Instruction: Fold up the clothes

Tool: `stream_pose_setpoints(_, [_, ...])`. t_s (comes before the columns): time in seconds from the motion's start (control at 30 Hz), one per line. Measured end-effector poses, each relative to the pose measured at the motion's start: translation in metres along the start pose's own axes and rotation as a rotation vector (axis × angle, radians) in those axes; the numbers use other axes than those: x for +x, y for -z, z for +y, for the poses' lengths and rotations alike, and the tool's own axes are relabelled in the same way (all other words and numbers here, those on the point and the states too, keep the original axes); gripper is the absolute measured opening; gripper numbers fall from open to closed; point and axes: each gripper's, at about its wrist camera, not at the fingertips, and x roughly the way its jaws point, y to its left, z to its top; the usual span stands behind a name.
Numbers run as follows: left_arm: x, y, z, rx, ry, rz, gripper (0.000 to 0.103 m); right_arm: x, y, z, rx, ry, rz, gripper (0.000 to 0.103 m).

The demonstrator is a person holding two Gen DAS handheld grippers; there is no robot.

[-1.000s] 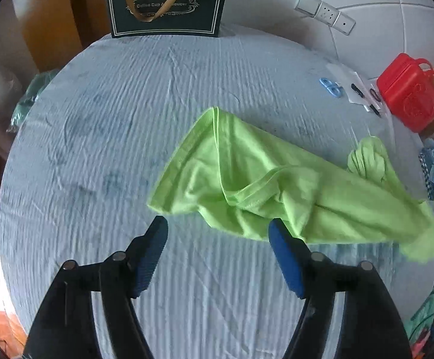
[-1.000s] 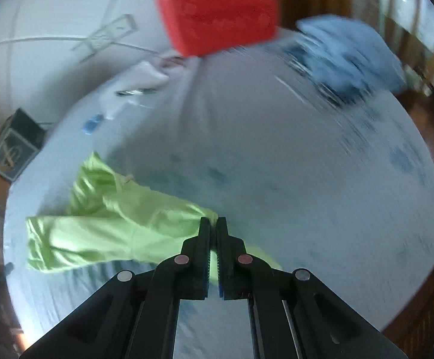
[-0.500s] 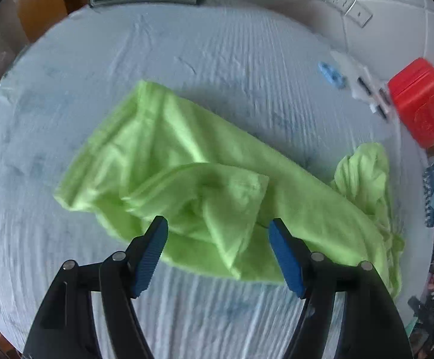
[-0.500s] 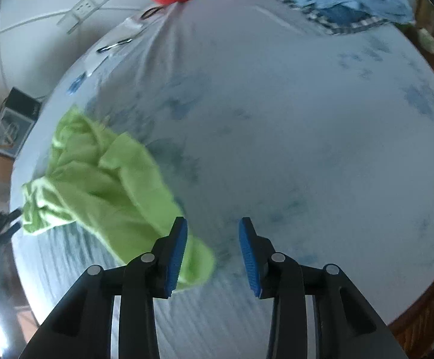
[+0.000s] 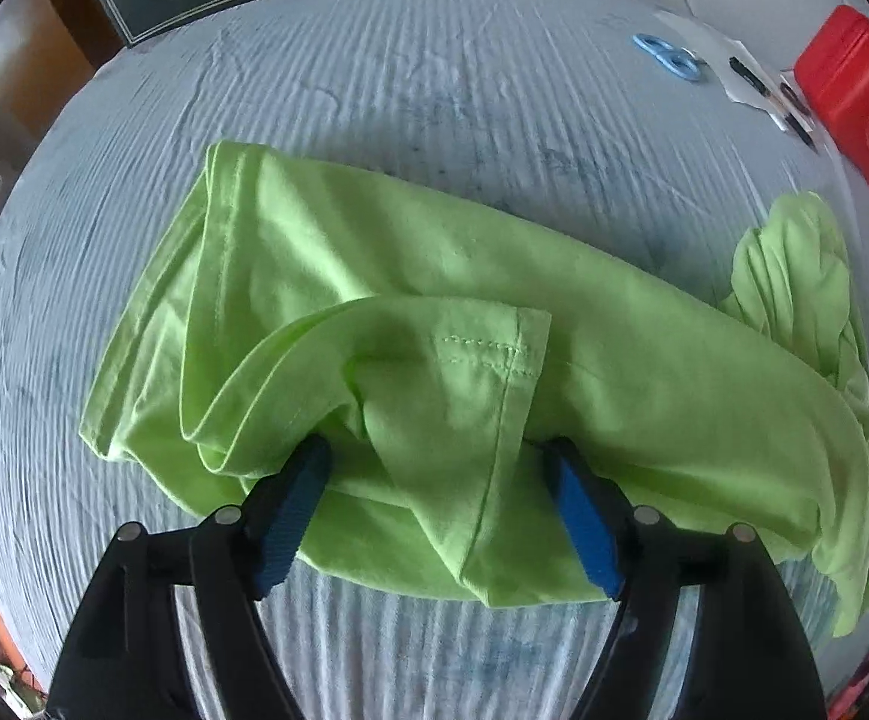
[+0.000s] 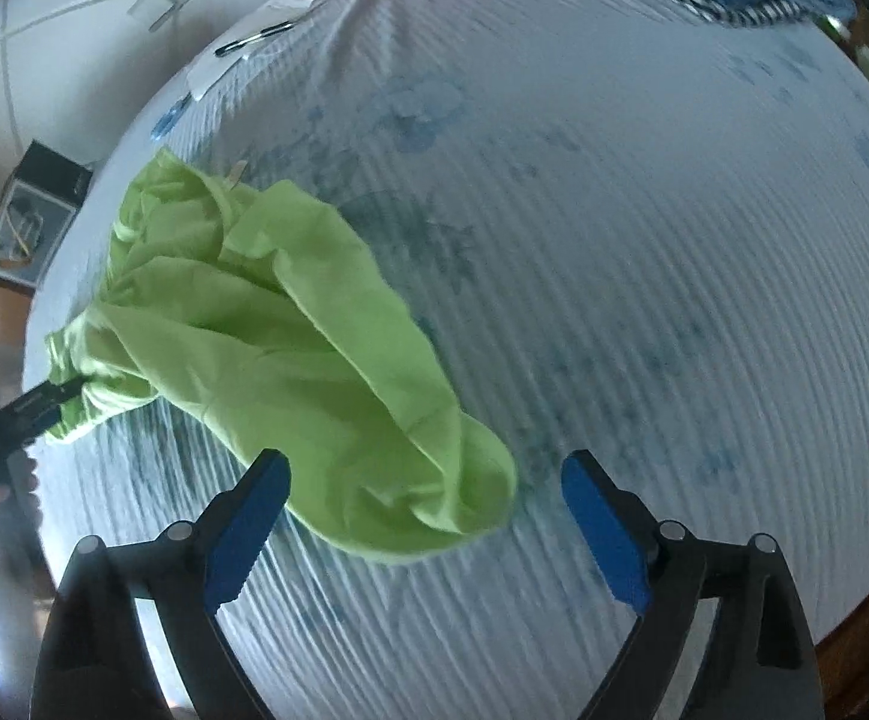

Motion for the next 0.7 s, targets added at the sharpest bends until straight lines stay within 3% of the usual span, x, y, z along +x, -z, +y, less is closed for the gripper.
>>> stream_pose_setpoints(0.07, [0.0, -0.001, -0.001, 0.009, 0.001, 0.003, 0.073, 0.005, 0.001, 0.007, -0.017, 0.002, -0.003, 0.092])
stream_pose_setpoints(0.1, [-0.003, 0.0, -0.001, 0.009, 0.005, 0.003, 0.061, 0.007, 0.002, 0.01, -0.028, 0.019, -0.004, 0.08])
stream_pose_setpoints(0.13, [-0.006, 0.0, 0.0, 0.006, 0.011, 0.001, 0.037, 0.01, 0.003, 0.012, -0.04, 0.053, 0.0, 0.067])
stream_pose_setpoints(0.17, [-0.01, 0.001, 0.002, -0.004, 0.021, 0.005, 0.025, 0.01, 0.004, 0.014, -0.048, 0.073, 0.0, 0.036])
stream_pose_setpoints(0.2, [-0.015, 0.002, 0.004, -0.018, 0.038, 0.006, 0.014, 0.007, 0.004, 0.013, -0.051, 0.069, -0.004, 0.018])
stream_pose_setpoints(0.37, [-0.053, 0.022, 0.032, -0.044, 0.084, -0.079, 0.011, -0.006, 0.006, 0.01, -0.064, 0.051, -0.027, 0.012])
stream_pose_setpoints(0.53, [-0.09, 0.068, 0.071, -0.064, 0.115, -0.136, 0.011, -0.026, 0.008, -0.004, -0.033, 0.008, -0.039, 0.009])
stream_pose_setpoints(0.7, [-0.094, 0.113, 0.1, -0.085, 0.086, -0.114, 0.011, -0.041, 0.023, -0.017, -0.021, -0.009, -0.011, 0.007])
